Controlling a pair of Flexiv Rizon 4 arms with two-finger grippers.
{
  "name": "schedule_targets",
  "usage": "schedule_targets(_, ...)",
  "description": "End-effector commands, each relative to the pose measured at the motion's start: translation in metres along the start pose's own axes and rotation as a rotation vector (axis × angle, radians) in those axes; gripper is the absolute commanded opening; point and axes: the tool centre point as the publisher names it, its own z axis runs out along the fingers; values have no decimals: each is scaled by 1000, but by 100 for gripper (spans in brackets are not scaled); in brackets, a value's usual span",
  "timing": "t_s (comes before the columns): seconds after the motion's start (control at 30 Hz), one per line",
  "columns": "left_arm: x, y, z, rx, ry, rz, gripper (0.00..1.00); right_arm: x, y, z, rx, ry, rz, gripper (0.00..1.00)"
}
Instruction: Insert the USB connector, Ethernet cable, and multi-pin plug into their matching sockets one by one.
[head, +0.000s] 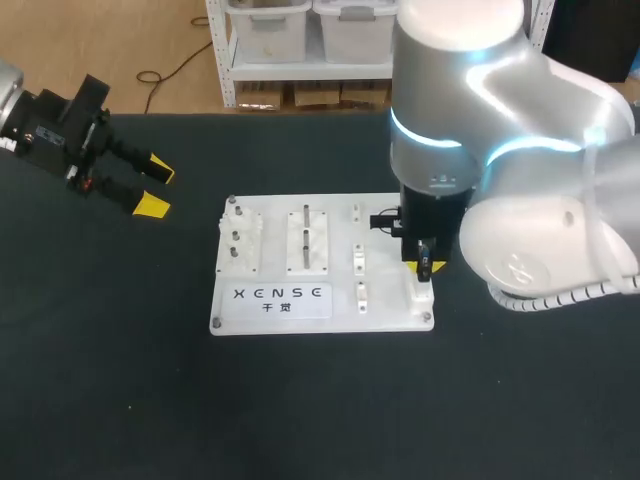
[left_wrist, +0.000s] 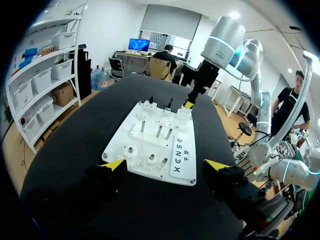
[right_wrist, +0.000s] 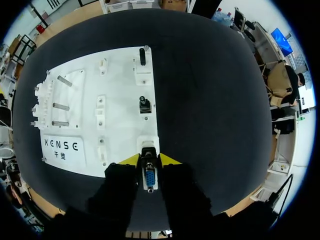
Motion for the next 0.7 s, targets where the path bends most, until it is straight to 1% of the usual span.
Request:
schedule_targets(0.03, 1, 0, 0, -1, -1, 2, 100, -3, -2, 16, -19, -37, 9, 100)
schedule_targets(0.2, 1, 0, 0, -1, -1, 2, 100, -15, -1, -7, -43, -86, 20, 100)
schedule_targets(0.37, 1, 0, 0, -1, -1, 2, 100, -24, 0, -22, -49, -129, 23, 100)
schedule_targets(0.4, 1, 0, 0, -1, -1, 2, 100, -27, 1, -28, -39, -176, 27, 100)
schedule_targets(0.43, 1, 0, 0, -1, -1, 2, 100, -29, 2, -31, -26, -187, 14, 100)
schedule_targets(0.7, 1, 0, 0, -1, -1, 2, 100, -29, 2, -31, -26, -187, 14, 100)
